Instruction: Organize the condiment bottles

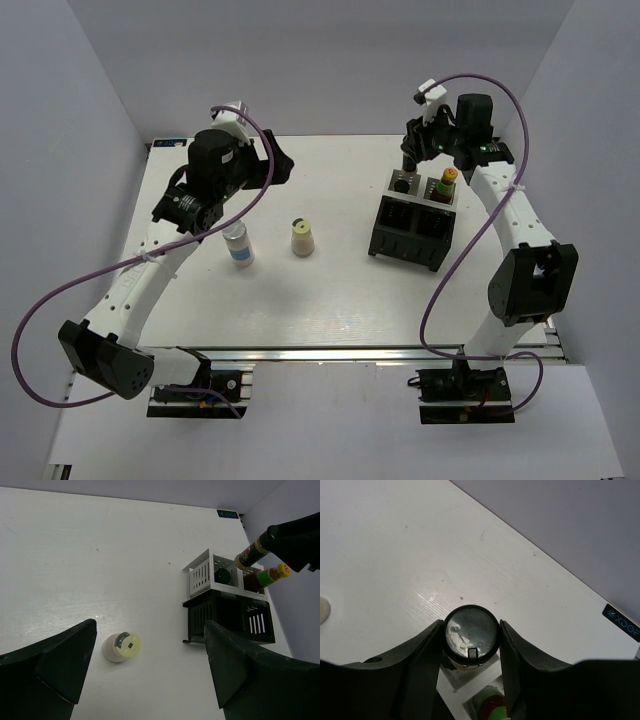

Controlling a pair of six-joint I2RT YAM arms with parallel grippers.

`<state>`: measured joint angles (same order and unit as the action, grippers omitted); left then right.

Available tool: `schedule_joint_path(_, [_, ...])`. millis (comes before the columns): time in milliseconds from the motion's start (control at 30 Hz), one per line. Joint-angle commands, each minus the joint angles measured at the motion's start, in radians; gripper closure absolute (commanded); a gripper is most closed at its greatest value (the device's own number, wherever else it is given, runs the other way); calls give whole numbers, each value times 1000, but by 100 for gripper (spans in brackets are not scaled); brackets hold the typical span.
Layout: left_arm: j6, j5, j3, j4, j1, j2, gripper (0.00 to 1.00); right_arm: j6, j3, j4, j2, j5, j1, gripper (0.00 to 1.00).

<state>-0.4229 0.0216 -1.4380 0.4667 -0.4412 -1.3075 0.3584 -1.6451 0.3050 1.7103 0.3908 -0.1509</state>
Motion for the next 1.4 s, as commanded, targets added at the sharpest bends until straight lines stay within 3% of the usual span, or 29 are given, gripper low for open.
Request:
schedule_joint_path(0, [-27,-20,19,-34,2,17,3,65,-51,3,-8,-18,14,100])
schedule_joint_path(933, [-31,-9,59,-34,2,37,2,168,50,-38,66,-40,27,100])
schedule_joint_path(1367, [-27,-15,41,-42,2,10,2,117,108,-14,51,80,24,100])
